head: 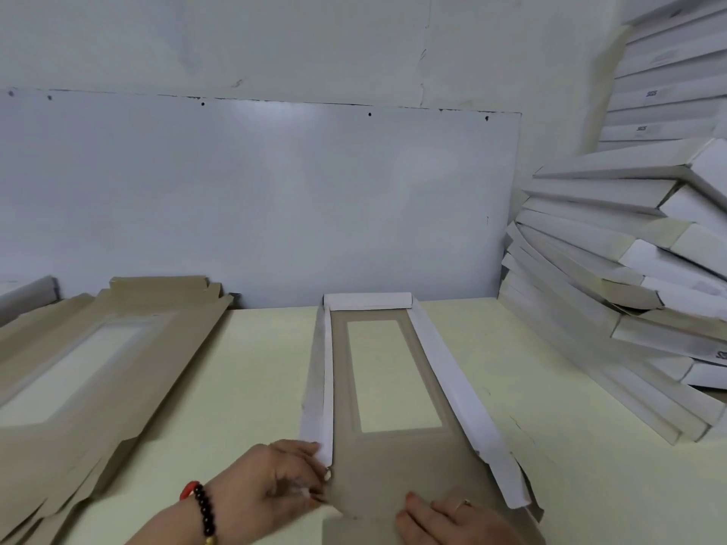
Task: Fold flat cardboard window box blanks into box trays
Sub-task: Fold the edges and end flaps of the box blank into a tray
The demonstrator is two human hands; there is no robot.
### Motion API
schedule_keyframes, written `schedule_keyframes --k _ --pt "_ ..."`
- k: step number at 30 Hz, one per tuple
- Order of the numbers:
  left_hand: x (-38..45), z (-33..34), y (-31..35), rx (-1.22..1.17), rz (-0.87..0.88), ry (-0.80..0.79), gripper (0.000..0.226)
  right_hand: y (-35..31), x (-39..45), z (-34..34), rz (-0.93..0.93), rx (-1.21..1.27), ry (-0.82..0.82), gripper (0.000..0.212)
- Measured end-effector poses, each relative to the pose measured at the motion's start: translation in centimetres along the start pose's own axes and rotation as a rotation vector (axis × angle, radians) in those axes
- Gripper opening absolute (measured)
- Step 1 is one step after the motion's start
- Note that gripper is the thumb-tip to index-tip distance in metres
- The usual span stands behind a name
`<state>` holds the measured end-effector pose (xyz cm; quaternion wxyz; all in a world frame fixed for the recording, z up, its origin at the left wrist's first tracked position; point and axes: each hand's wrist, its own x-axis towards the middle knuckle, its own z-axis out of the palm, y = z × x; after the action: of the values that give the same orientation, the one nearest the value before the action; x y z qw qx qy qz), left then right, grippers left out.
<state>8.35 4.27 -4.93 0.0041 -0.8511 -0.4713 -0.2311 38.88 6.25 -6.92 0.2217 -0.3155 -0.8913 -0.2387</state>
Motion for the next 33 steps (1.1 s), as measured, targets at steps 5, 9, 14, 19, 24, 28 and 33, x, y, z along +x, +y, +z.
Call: schedule_keyframes --k 5,9,14,19,24,28,33 --pt "2.0 -2.0 2.0 -0.172 -0.123 0.003 0.044 -0.2 -0.1 1.2 0.067 0.099 -0.303 0.043" --pt "3.9 0.0 4.5 -0.025 -0.058 -0.045 0.066 0.7 0.1 -0.4 0.049 0.038 -0.327 0.046" --pt "4.3 1.7 4.6 0.166 0.044 -0.064 0.045 -1.8 4.4 -4.9 0.230 0.438 0.093 0.108" --pt "3.9 1.9 4.3 0.182 0.123 0.024 0.018 5.7 0.7 -6.9 -0.036 0.011 -0.138 0.050" --pt "3.7 2.0 4.8 0.153 0.080 0.023 0.022 10.9 0.7 -6.5 -0.137 -0.022 -0.372 0.071" --pt "3.5 1.9 5.6 0.132 -0.051 0.019 0.046 11.9 0.9 -5.9 -0.267 0.032 -0.522 0.045" --pt "2.7 1.7 5.6 0.064 -0.179 0.040 0.064 13.2 0.7 -5.4 -0.269 0.066 -0.520 0.037"
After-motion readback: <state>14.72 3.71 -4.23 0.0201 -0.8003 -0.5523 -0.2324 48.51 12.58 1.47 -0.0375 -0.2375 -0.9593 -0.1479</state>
